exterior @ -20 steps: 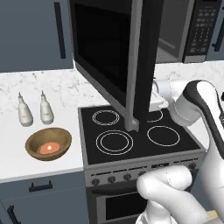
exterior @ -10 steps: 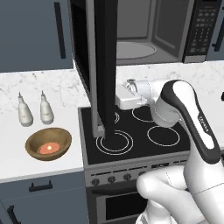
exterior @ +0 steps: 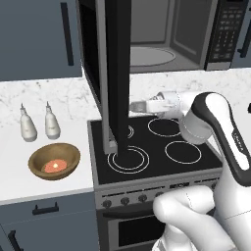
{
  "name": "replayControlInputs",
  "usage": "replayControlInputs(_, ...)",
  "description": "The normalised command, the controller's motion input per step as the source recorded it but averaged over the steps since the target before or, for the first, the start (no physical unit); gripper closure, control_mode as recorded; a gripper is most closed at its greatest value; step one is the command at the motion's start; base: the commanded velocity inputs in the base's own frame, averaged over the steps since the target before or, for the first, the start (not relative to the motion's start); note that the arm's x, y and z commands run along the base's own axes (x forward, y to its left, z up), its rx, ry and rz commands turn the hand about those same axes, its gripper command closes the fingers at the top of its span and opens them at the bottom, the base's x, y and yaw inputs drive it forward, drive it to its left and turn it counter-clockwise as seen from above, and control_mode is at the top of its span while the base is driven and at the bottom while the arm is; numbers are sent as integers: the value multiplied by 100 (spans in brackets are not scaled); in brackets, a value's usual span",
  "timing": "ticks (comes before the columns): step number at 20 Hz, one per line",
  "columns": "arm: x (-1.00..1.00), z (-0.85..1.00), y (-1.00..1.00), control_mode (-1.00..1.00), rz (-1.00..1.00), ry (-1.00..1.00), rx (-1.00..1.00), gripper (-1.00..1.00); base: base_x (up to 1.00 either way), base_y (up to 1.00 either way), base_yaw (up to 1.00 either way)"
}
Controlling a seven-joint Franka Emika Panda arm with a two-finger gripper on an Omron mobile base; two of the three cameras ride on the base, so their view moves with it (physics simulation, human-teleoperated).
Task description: Open the microwave, place the bowl with waffle inside the microwave, then close the microwave door and turn it on.
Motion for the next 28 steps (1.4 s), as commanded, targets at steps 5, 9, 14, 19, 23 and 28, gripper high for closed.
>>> replayControlInputs(5, 22, -48, -11, -100, -5, 30, 0, 100, 0, 0, 0)
replayControlInputs(9, 35, -89, -10, -100, -2, 49, 0, 100, 0, 0, 0)
replayControlInputs(14, 43, -72, 2, -100, 0, 50, -8, -100, 0, 0, 0)
replayControlInputs(19, 49, -27, 21, -100, 0, 40, -10, -100, 0, 0, 0)
replayControlInputs(23, 59, -40, 36, -100, 0, 39, -22, -100, 0, 0, 0)
replayControlInputs(28, 55, -72, 9, -100, 0, 33, -28, -100, 0, 0, 0)
